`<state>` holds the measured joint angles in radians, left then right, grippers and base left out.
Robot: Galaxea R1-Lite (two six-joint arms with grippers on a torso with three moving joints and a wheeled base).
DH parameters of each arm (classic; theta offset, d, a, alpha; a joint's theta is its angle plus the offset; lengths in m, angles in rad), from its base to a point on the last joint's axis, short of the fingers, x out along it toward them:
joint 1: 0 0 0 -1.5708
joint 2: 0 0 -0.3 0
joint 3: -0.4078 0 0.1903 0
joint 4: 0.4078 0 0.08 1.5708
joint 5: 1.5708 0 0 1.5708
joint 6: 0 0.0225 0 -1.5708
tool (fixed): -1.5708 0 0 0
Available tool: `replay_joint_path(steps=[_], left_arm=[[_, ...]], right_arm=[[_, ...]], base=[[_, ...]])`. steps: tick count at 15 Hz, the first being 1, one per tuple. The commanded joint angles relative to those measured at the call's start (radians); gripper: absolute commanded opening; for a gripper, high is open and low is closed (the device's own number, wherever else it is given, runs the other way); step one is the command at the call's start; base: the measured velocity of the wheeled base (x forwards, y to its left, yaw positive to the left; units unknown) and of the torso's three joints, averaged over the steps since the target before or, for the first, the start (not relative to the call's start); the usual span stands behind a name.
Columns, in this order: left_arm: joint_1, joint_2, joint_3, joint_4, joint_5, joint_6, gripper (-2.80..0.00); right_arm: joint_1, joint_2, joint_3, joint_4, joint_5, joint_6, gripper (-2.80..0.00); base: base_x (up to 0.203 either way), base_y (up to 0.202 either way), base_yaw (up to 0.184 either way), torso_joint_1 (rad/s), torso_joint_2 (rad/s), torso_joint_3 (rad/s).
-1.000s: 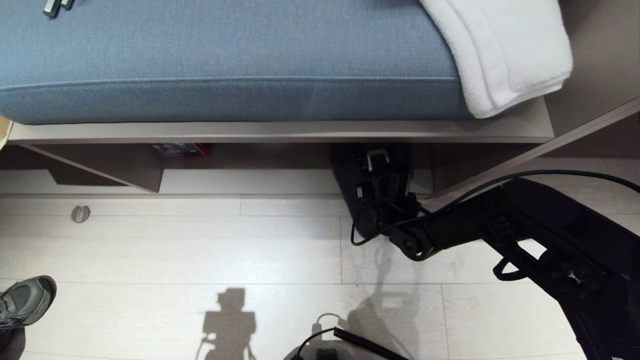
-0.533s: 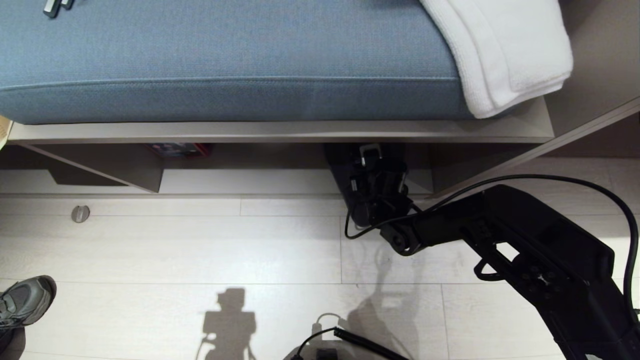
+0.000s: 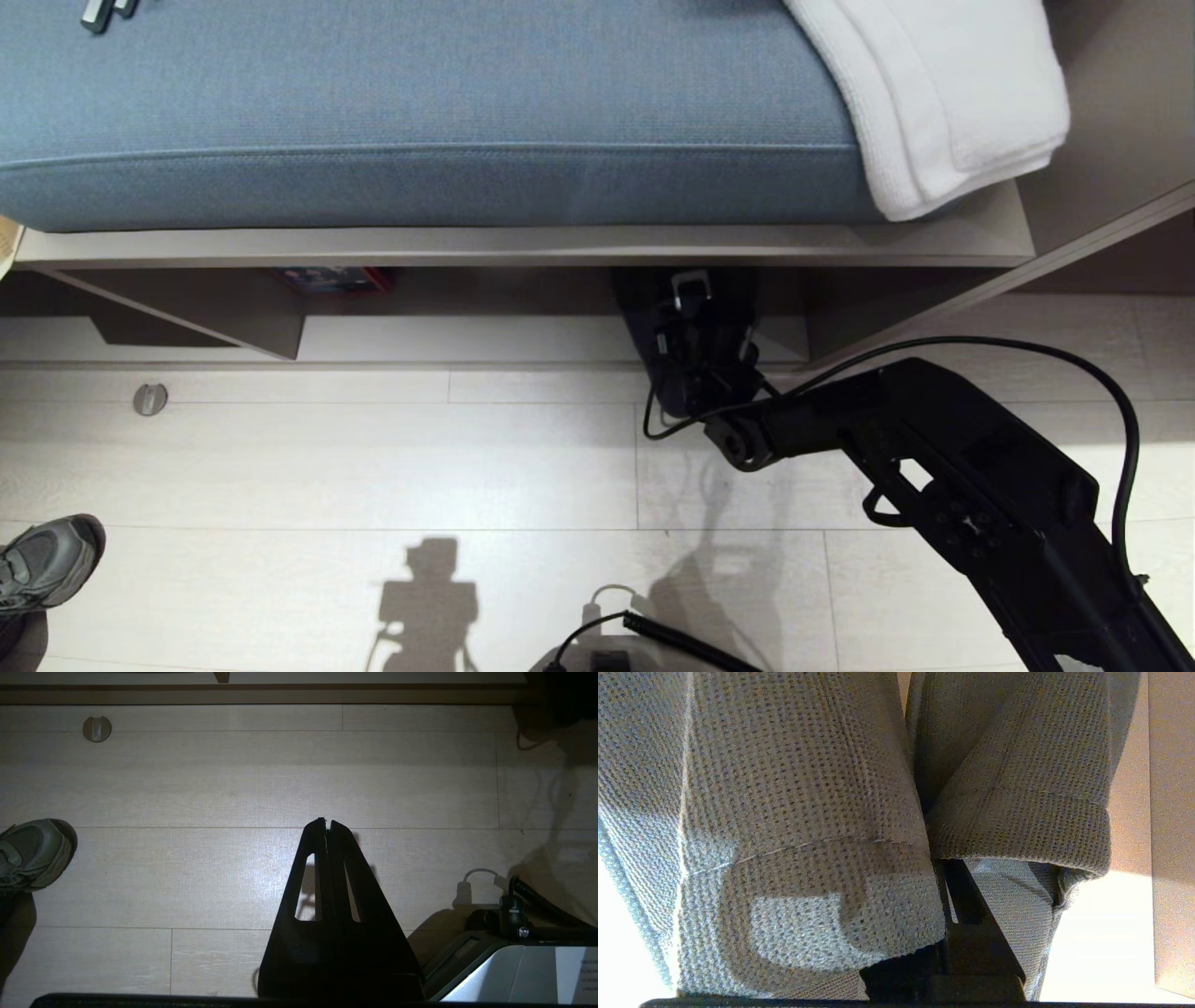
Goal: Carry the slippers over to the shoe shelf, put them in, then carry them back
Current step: Place the slippers into the shoe cabinet
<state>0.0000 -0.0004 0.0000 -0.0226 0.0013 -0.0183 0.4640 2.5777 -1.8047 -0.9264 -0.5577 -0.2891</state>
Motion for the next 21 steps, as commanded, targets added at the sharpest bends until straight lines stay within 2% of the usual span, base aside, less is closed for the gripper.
replay_joint_path(steps=[1,4,10,18,19,21], left_arm=[[0.000,0.000,0.009,0.000,0.000,0.000,-2.80],[0.000,0.000,0.009,0.000,0.000,0.000,-2.80],[0.000,0.000,0.009,0.000,0.000,0.000,-2.80],[0.000,-0.001,0.009,0.000,0.000,0.000,-2.80],[0.000,0.000,0.009,0.000,0.000,0.000,-2.80],[0.000,-0.001,0.009,0.000,0.000,-0.001,-2.80]], right_arm=[[-0.001,0.000,-0.003,-0.005,-0.005,-0.002,-2.80],[-0.001,0.001,-0.001,-0.006,-0.005,-0.002,-2.80],[-0.001,-0.014,0.028,-0.012,-0.005,-0.002,-2.80],[-0.001,-0.018,0.026,-0.009,-0.005,-0.002,-2.80],[-0.001,-0.024,0.028,-0.006,-0.007,-0.004,0.00],[-0.001,-0.024,0.030,-0.003,-0.009,-0.002,0.00]], base=[[0.000,0.000,0.000,0.000,0.00,0.000],[0.000,0.000,0.000,0.000,0.00,0.000],[0.172,0.000,-0.001,0.003,0.00,0.002],[0.007,0.000,0.001,0.000,0.00,0.000],[0.000,0.000,0.000,0.000,0.00,0.000],[0.000,0.000,0.000,0.000,0.00,0.000]])
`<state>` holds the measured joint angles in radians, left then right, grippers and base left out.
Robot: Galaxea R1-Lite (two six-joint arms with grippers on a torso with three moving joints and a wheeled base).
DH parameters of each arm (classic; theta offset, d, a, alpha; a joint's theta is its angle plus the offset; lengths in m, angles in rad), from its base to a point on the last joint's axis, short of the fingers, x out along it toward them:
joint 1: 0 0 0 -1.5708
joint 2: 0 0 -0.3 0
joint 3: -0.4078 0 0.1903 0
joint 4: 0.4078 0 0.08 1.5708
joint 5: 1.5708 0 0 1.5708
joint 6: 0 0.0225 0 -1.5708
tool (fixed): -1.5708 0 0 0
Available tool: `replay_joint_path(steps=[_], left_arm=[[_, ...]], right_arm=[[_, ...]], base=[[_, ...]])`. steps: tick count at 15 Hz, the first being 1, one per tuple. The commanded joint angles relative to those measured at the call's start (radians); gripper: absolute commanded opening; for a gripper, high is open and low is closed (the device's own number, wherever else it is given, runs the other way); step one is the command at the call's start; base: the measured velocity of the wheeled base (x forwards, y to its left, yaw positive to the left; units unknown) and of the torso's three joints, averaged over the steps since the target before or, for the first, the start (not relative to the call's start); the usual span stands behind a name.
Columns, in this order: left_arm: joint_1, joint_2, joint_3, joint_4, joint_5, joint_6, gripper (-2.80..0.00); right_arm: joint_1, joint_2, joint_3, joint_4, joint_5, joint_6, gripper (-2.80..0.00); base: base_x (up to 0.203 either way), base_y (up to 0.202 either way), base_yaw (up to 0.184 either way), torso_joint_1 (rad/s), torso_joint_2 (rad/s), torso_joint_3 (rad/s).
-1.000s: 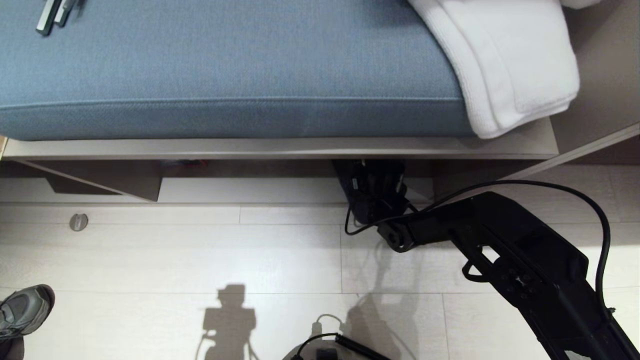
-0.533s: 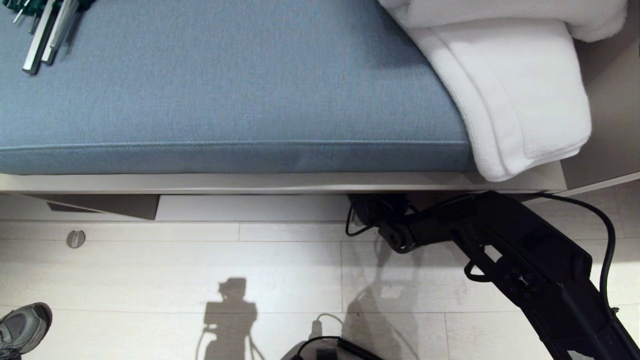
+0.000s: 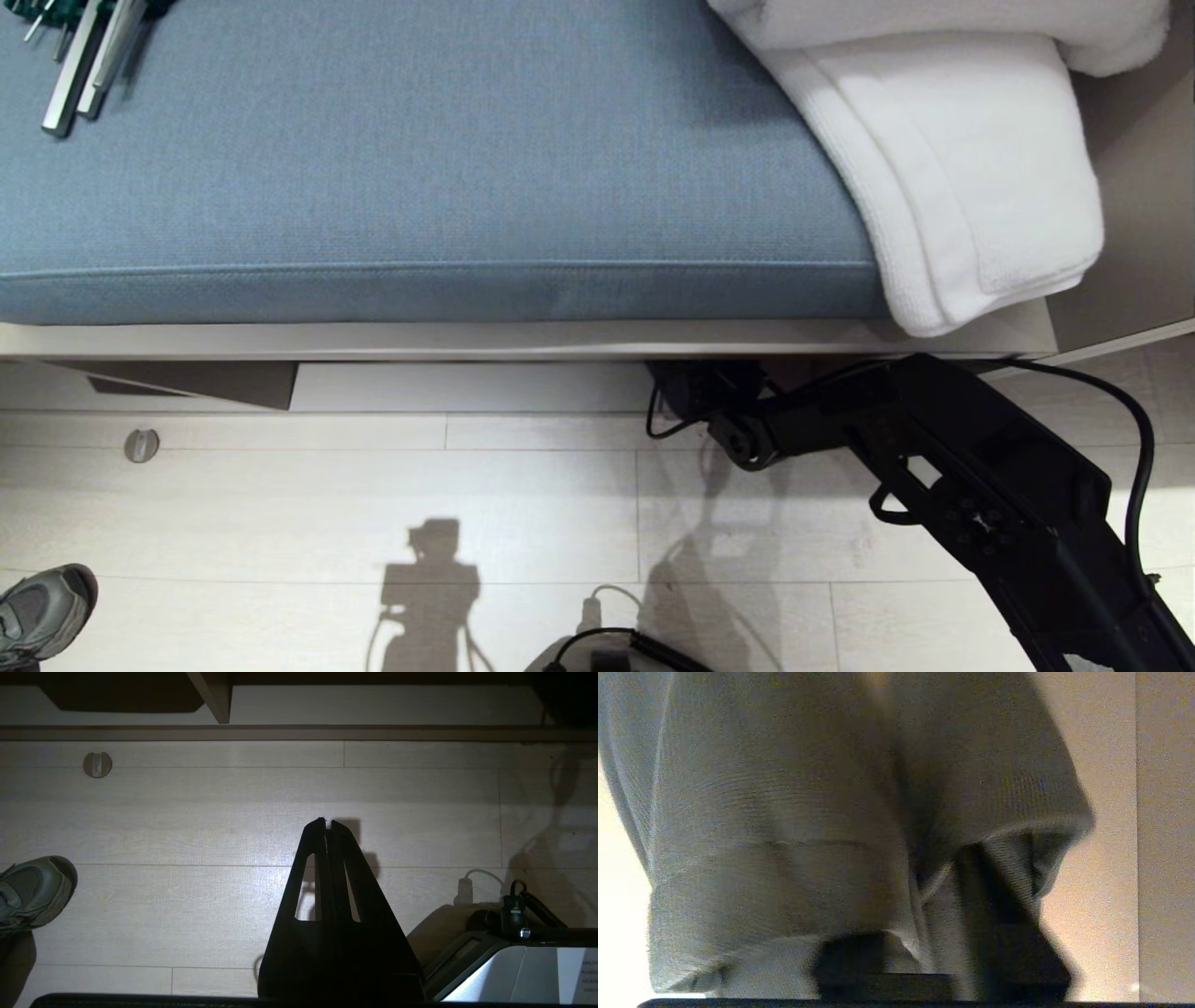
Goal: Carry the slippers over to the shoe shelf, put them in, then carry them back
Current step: Place the slippers into the shoe cabinet
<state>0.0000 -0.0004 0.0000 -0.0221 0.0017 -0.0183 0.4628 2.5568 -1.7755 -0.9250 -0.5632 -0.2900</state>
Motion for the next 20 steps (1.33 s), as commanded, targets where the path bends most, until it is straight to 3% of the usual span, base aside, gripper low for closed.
replay_joint_path(steps=[1,10,15,20], left_arm=[[0.000,0.000,0.009,-0.001,0.000,-0.001,-2.80],[0.000,0.000,0.009,-0.001,0.000,0.000,-2.80],[0.000,0.000,0.009,-0.001,0.000,0.000,-2.80],[0.000,0.000,0.009,-0.001,0.000,-0.002,-2.80]], right_arm=[[0.002,-0.003,-0.005,-0.006,-0.005,-0.001,0.00],[0.008,-0.018,0.004,-0.008,-0.023,0.002,0.00],[0.022,0.020,-0.050,-0.004,-0.116,0.012,0.00],[0.043,0.005,-0.010,-0.005,-0.202,0.016,0.00]], base=[[0.000,0.000,0.000,0.000,0.00,0.000],[0.000,0.000,0.000,0.000,0.00,0.000],[0.000,0.000,0.000,0.000,0.00,0.000],[0.000,0.000,0.000,0.000,0.00,0.000]])
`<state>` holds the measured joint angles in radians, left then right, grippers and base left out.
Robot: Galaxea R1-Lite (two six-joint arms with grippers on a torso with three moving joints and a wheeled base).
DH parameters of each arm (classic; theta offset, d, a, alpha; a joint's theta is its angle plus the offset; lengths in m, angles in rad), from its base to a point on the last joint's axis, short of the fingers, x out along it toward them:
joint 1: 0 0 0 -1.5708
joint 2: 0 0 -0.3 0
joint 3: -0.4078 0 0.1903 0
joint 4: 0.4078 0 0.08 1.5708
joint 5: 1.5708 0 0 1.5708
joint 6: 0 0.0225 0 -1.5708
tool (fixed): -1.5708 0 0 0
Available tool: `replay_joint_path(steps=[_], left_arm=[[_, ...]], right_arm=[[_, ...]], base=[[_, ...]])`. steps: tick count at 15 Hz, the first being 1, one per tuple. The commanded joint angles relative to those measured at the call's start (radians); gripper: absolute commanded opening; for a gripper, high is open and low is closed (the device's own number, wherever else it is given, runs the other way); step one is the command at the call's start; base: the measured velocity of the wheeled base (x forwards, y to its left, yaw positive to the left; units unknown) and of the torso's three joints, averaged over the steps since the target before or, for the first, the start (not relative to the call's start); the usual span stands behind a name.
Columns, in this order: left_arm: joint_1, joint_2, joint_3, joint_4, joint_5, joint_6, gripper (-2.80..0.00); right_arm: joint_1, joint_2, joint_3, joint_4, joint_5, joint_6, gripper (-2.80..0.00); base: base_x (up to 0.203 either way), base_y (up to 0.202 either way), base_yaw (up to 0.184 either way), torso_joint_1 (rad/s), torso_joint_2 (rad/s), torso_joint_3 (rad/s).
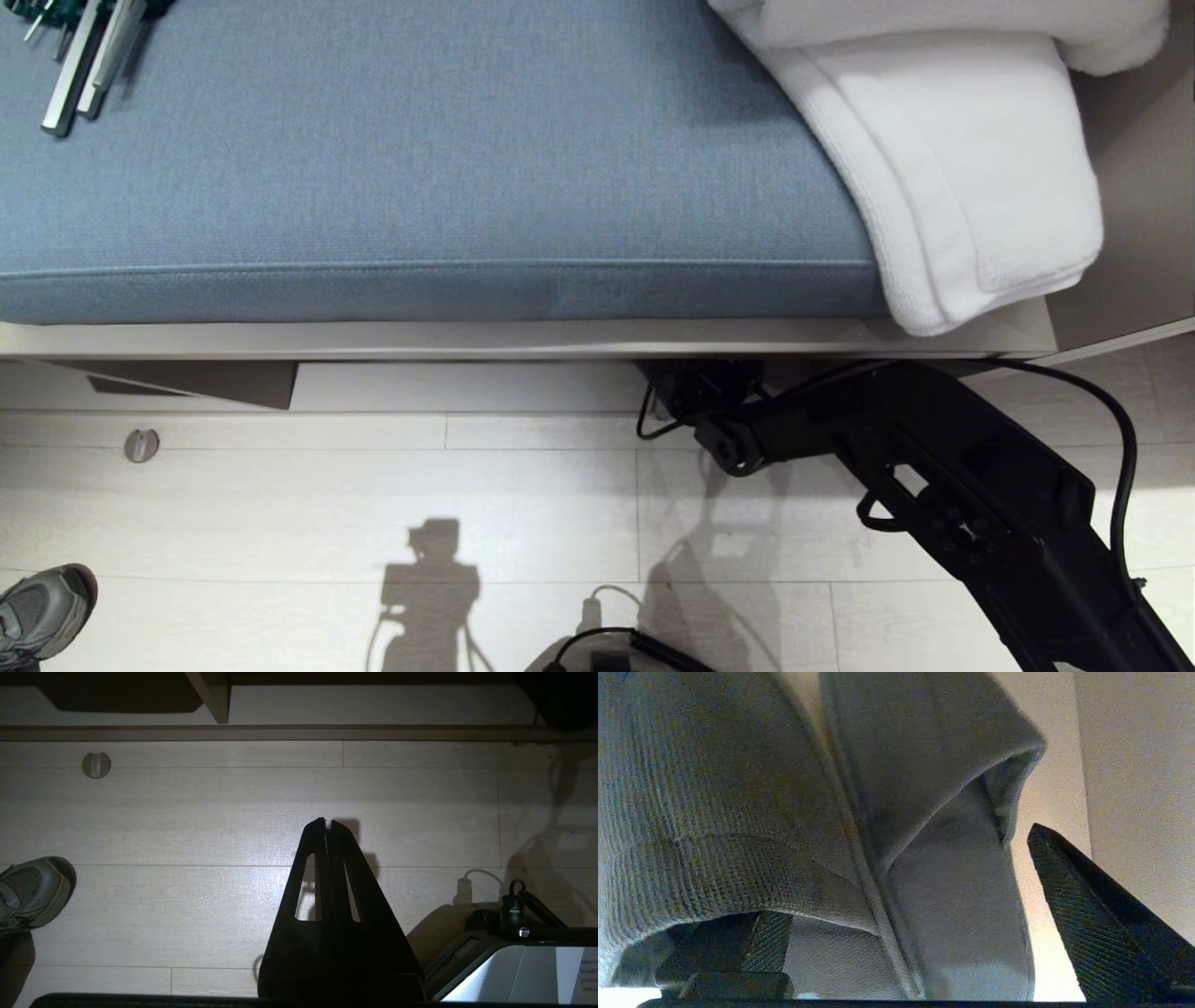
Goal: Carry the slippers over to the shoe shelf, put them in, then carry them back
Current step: Place the slippers into the shoe cabinet
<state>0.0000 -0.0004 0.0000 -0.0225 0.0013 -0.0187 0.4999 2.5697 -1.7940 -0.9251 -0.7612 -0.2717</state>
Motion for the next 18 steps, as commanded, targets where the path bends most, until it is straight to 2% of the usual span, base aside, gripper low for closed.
replay_joint_path(steps=[1,5,9,14,18], left_arm=[[0.000,0.000,0.009,0.000,0.000,-0.001,-2.80],[0.000,0.000,0.009,0.000,0.000,-0.003,-2.80],[0.000,0.000,0.009,0.000,0.000,-0.004,-2.80],[0.000,0.000,0.009,0.000,0.000,-0.004,-2.80],[0.000,0.000,0.009,0.000,0.000,-0.004,-2.80]], right_arm=[[0.009,-0.009,0.011,-0.003,-0.006,-0.001,0.00],[0.004,-0.047,0.052,0.061,-0.006,-0.004,0.00],[0.003,-0.112,0.154,0.099,-0.002,-0.004,0.00],[0.004,-0.171,0.281,0.039,0.014,-0.004,0.00],[0.006,-0.257,0.455,-0.047,0.049,-0.003,0.00]], base=[[0.000,0.000,0.000,0.000,0.00,0.000],[0.000,0.000,0.000,0.000,0.00,0.000],[0.000,0.000,0.000,0.000,0.00,0.000],[0.000,0.000,0.000,0.000,0.00,0.000],[0.000,0.000,0.000,0.000,0.00,0.000]])
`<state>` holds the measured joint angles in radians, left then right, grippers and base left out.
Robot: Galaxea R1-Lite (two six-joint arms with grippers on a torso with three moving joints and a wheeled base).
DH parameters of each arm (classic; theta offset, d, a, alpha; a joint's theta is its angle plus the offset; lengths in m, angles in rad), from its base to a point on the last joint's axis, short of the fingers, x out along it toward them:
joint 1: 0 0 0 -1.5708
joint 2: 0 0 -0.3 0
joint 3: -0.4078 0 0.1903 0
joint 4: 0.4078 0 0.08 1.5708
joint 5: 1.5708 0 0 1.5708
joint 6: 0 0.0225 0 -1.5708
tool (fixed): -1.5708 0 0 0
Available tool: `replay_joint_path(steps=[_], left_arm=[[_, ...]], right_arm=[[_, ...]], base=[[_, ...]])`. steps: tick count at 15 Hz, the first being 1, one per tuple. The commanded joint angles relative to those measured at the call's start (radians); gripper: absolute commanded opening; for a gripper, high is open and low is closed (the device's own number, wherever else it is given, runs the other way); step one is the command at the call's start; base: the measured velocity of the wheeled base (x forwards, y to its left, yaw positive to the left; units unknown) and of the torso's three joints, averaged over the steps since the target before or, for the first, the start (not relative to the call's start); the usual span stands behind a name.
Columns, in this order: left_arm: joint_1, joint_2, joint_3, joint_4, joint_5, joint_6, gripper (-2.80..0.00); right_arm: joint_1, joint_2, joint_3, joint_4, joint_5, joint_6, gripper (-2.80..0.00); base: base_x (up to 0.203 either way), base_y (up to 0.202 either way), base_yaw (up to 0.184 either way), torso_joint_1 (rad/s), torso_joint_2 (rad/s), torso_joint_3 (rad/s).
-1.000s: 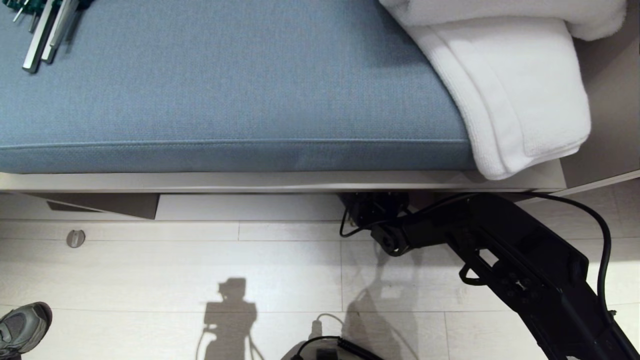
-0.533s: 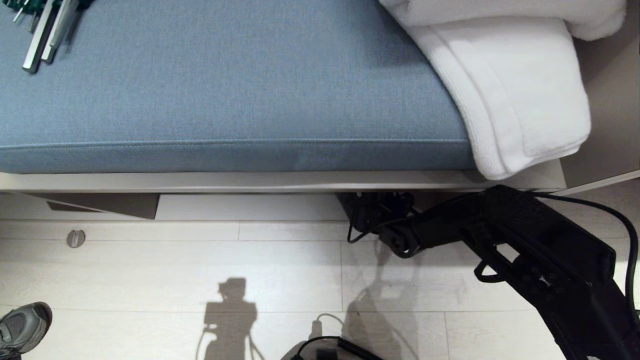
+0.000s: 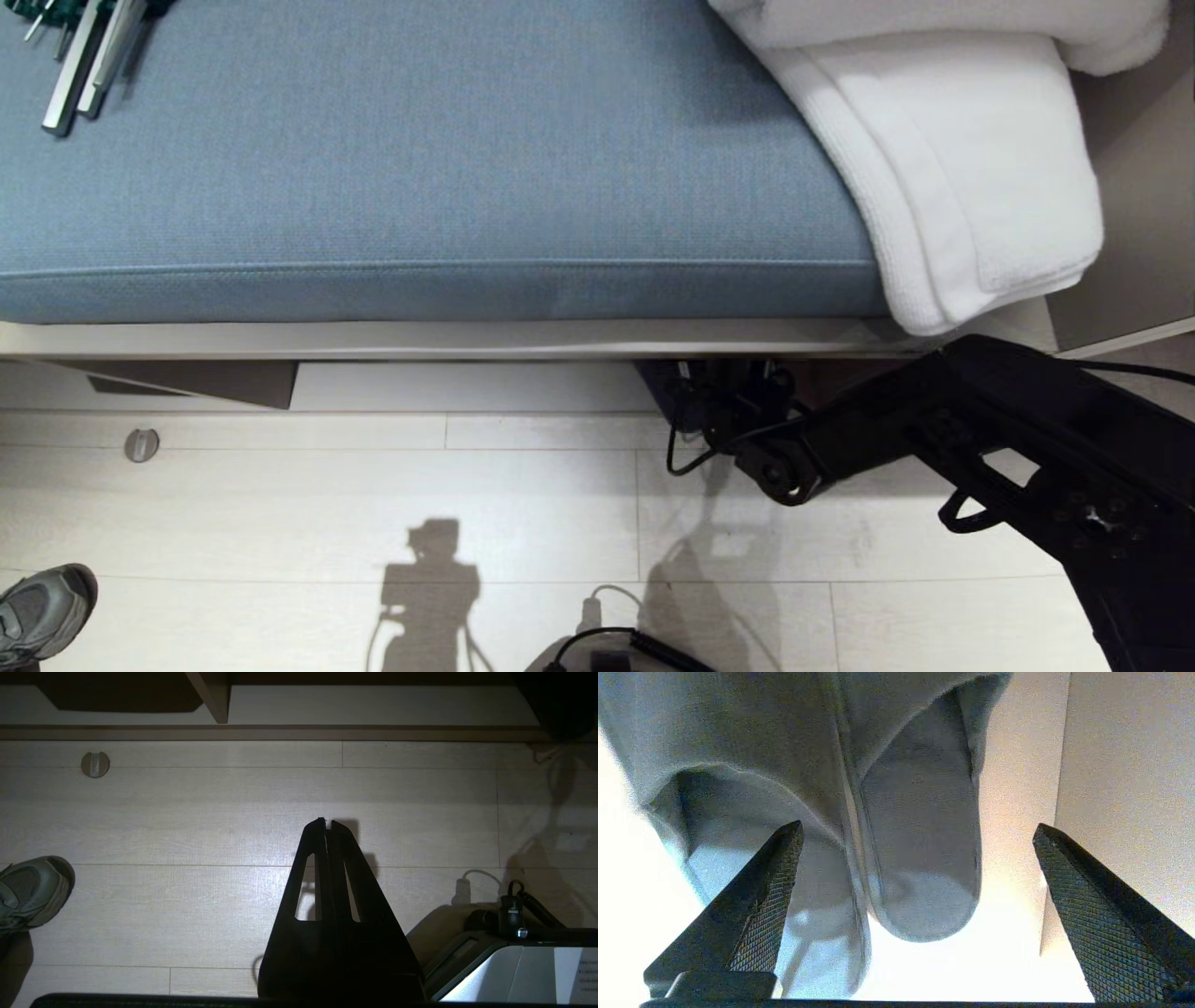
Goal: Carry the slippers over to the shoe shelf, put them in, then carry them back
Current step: Place the slippers into the shoe cabinet
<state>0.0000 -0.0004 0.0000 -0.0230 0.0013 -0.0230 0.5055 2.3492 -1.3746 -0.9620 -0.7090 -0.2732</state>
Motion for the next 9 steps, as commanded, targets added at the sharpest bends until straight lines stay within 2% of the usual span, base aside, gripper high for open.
replay_joint_path(steps=[1,5,9], left_arm=[[0.000,0.000,0.009,0.000,0.000,0.000,-2.80],[0.000,0.000,0.009,0.000,0.000,0.000,-2.80],[0.000,0.000,0.009,0.000,0.000,0.000,-2.80]], right_arm=[[0.001,-0.047,0.069,-0.039,0.001,-0.001,0.00],[0.015,-0.134,0.232,-0.100,0.015,-0.001,0.00],[0.032,-0.216,0.434,-0.150,0.077,0.008,0.00]], base=[[0.000,0.000,0.000,0.000,0.00,0.000],[0.000,0.000,0.000,0.000,0.00,0.000],[0.000,0.000,0.000,0.000,0.00,0.000]])
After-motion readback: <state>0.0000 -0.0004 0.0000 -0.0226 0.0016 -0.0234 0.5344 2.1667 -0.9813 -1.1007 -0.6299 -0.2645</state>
